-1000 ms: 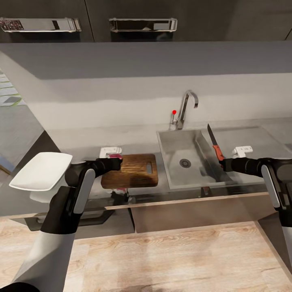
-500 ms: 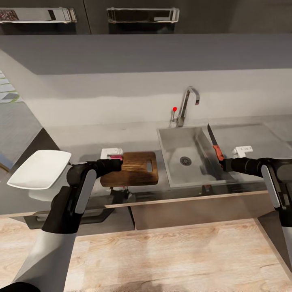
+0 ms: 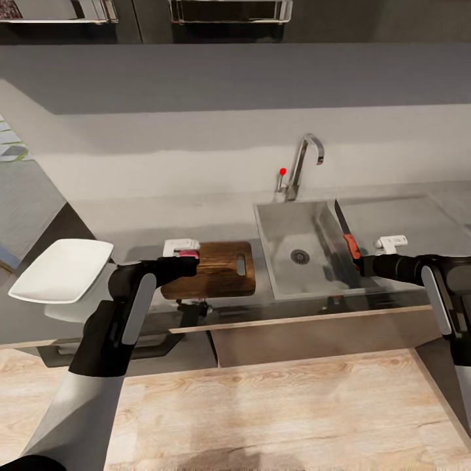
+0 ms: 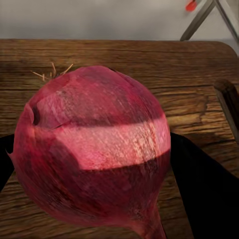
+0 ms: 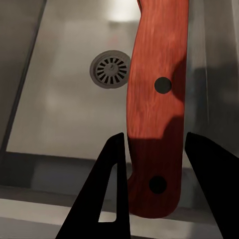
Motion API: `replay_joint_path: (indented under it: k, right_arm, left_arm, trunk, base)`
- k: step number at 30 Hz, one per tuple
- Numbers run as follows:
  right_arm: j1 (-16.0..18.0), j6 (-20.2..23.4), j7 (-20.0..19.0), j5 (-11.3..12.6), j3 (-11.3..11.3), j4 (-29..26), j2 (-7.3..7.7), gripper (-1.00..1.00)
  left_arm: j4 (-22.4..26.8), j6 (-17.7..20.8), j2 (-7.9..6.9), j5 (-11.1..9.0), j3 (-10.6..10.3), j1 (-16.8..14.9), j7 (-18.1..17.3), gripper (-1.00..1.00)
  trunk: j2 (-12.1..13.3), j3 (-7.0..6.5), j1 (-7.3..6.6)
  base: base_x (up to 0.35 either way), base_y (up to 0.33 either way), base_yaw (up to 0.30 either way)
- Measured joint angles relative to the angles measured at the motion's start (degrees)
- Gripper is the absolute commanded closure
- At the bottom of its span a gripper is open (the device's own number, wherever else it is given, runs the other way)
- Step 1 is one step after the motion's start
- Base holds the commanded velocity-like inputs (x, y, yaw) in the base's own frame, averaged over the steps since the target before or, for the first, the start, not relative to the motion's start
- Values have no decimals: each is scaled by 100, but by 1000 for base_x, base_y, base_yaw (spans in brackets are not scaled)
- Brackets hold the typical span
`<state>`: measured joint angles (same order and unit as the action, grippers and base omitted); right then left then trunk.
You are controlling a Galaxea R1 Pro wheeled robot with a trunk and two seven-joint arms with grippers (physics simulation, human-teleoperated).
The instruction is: In the kitchen, take the Vidalia onion out of the sink, dice it on the chopping board with the paring knife, put the diced onion into the bowl on the countertop, then place both the paring knife and the chopping board into the sink.
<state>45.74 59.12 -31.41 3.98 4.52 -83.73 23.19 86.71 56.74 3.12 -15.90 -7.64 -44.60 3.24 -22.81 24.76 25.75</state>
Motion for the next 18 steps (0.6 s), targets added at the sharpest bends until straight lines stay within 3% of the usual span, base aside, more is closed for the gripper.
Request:
replay_joint_path:
  k: [18]
  right_arm:
    - [0, 0, 0, 0, -1, 0, 0, 100]
  left_arm:
    - [0, -3, 3, 3, 0, 0, 0, 100]
  trunk:
    - [0, 86, 0]
  base:
    - [0, 0, 0]
